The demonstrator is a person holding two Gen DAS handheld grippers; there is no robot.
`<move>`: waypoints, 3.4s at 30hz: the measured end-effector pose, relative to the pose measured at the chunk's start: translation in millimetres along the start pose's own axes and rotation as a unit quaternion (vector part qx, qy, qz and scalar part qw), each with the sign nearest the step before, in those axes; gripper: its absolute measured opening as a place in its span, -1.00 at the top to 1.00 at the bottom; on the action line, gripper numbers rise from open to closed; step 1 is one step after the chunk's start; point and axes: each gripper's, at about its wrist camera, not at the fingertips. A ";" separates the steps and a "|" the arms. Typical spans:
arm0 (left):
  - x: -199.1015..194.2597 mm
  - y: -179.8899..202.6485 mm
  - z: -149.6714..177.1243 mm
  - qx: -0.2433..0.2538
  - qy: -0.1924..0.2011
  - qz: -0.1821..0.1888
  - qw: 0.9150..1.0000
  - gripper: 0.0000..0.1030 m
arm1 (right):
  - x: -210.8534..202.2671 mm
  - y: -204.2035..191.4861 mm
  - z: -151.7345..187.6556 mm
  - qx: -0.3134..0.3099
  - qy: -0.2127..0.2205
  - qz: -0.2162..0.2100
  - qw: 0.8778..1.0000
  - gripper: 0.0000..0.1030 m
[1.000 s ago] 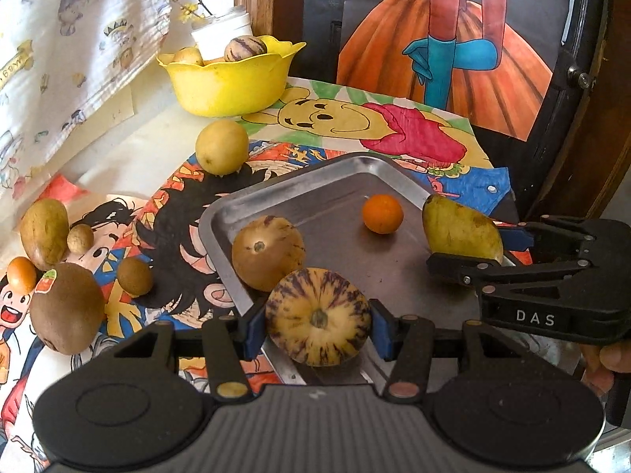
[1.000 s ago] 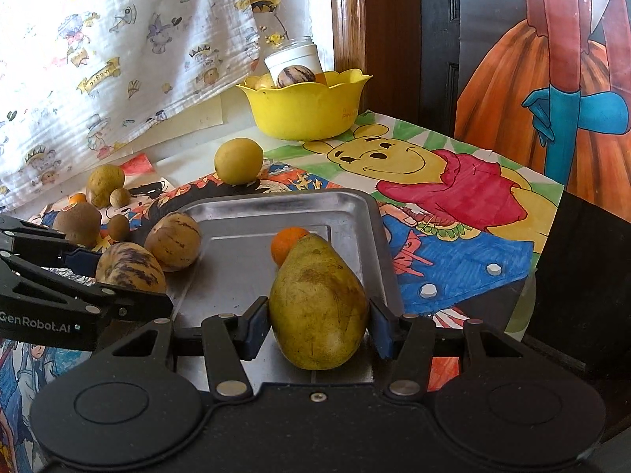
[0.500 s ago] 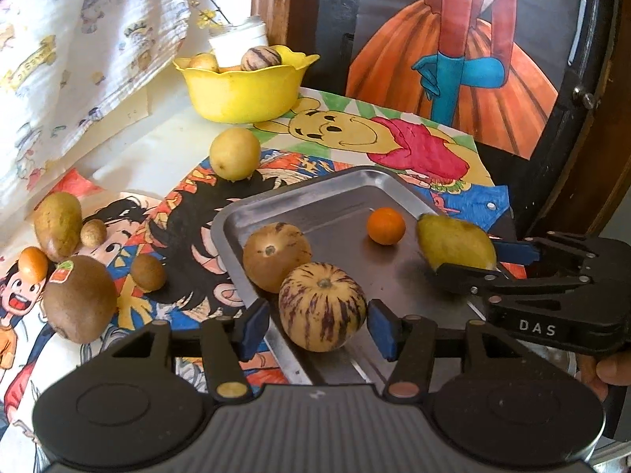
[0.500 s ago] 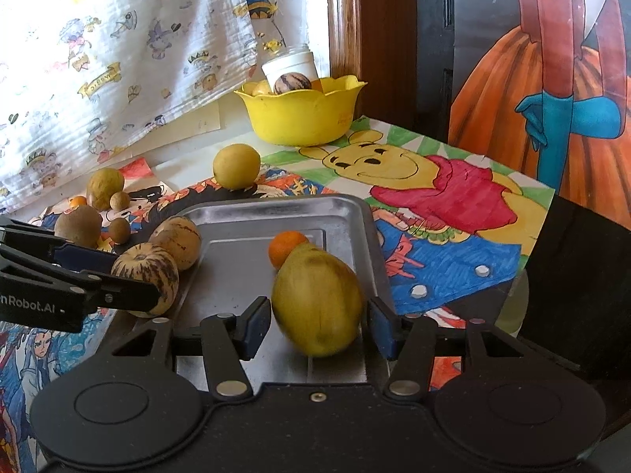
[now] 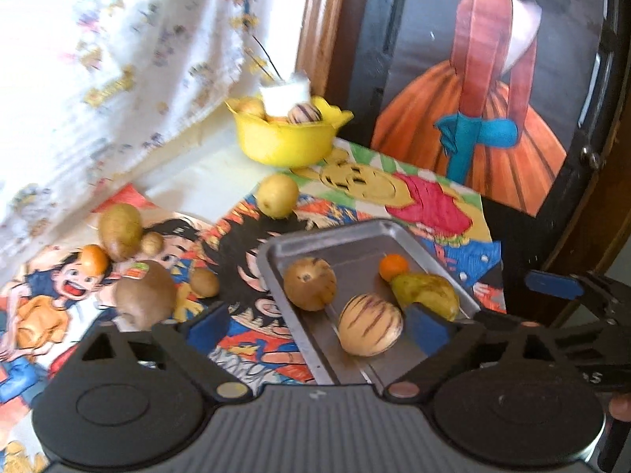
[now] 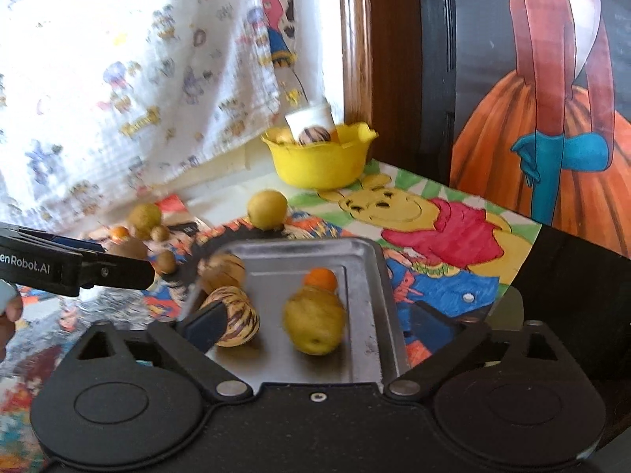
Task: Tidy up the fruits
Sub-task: 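Open both tools and lift them away from the tray, then grasp the large stickered kiwi with the left tool while the right tool grasps a small brown fruit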
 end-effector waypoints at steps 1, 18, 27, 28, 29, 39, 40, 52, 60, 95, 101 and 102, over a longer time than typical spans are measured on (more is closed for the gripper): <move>-6.6 -2.1 -0.8 -0.001 0.004 -0.001 1.000 -0.97 | -5.8 -2.4 -2.4 -0.001 0.002 -0.002 1.000 -0.99; -78.9 -37.6 24.4 0.030 -0.019 -0.027 0.999 -0.99 | -63.1 -59.5 2.9 -0.039 -0.096 0.019 0.994 -0.99; -102.7 -72.2 19.3 0.048 -0.042 -0.051 0.997 -0.99 | -64.3 -93.7 -19.4 -0.043 -0.137 -0.083 0.986 -0.99; -103.9 -76.6 18.4 0.049 -0.044 -0.054 0.996 -0.99 | -63.8 -97.1 -23.0 -0.050 -0.139 -0.090 0.985 -0.99; -105.6 -81.6 17.8 0.049 -0.046 -0.058 0.996 -0.99 | -63.5 -100.0 -26.9 -0.056 -0.140 -0.096 0.984 -0.99; -118.9 -120.8 17.0 0.047 -0.041 -0.095 0.994 -0.99 | -50.2 -106.5 -65.9 -0.055 -0.109 -0.163 0.979 -0.99; -118.8 -123.1 16.8 0.050 -0.038 -0.095 0.994 -0.99 | -48.3 -107.5 -70.0 -0.063 -0.100 -0.170 0.978 -0.99; -103.7 -134.3 3.1 0.105 0.009 -0.075 0.992 -0.99 | -4.5 -118.8 -106.0 -0.228 -0.061 -0.245 0.941 -0.99; -86.4 -129.7 -2.5 0.217 0.061 -0.019 0.974 -0.99 | 38.0 -132.9 -107.0 -0.367 -0.058 -0.290 0.882 -0.99; 59.1 -131.7 10.7 0.294 -0.027 0.099 0.950 -0.73 | 206.0 -163.7 -24.0 -0.469 -0.133 -0.353 0.798 -0.11; 66.6 -131.9 9.9 0.280 -0.037 0.108 0.953 -0.53 | 210.6 -167.3 -21.1 -0.472 -0.128 -0.359 0.795 0.02; 68.5 -131.9 10.2 0.276 -0.040 0.109 0.954 -0.50 | 211.8 -167.7 -21.3 -0.470 -0.128 -0.360 0.795 0.06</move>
Point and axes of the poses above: each gripper's, at about its wrist camera, not at the fingertips, and x roughly the way its jaws point, y to its right, z to its underside, and after that the axes turned 11 degrees about y, right-handed
